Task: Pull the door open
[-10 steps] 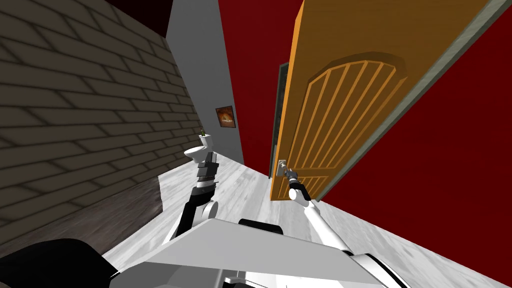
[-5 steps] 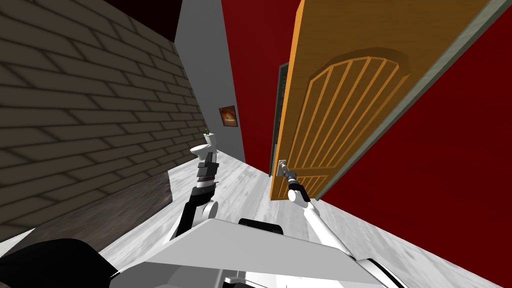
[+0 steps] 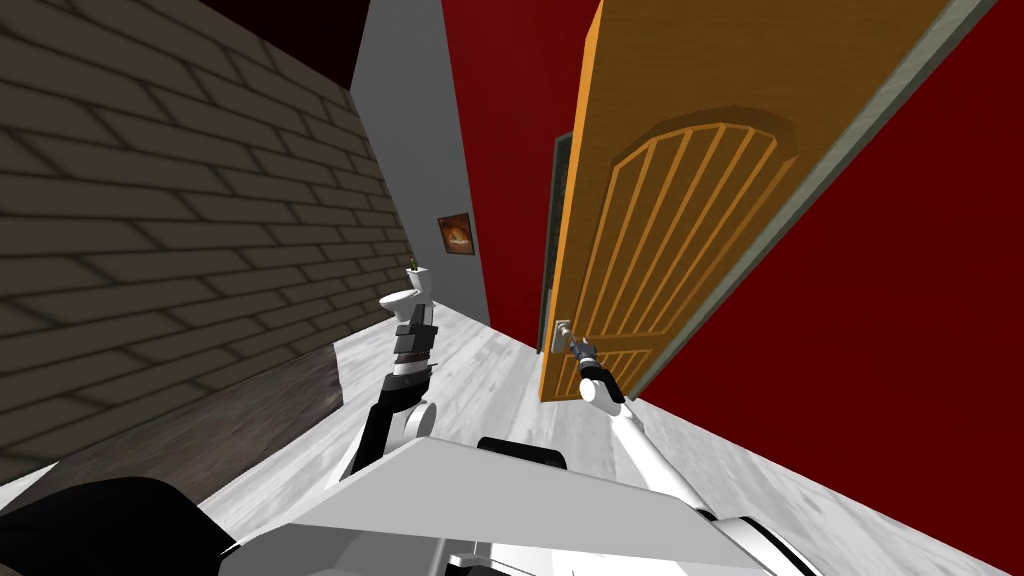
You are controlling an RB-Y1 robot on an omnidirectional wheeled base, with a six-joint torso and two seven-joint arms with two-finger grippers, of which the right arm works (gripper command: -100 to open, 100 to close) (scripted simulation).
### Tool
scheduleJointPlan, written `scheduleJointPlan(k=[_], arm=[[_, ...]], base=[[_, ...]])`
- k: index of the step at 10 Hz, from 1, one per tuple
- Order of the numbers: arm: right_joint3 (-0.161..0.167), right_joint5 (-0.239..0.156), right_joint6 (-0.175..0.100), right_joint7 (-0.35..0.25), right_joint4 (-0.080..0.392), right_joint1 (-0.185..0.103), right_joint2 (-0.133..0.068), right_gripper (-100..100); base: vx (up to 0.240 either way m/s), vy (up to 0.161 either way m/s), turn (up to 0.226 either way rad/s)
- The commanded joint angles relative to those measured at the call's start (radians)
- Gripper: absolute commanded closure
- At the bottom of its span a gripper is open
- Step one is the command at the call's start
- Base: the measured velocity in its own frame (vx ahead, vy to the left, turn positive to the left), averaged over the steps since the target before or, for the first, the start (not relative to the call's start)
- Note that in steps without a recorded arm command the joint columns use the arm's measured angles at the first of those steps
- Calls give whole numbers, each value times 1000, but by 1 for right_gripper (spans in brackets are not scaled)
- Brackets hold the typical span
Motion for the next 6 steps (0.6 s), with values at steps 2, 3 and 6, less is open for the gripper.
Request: scheduleJointPlan(k=[2,3,6], arm=[[-6,-6,14,-5,-1,-2,-10,-100],[-6,-6,14,-5,-1,-2,-10,100],[-6,-6,14,-5,-1,-2,-10,100]], base=[[66,39,-47],[0,-17,24],[-18,6,14]])
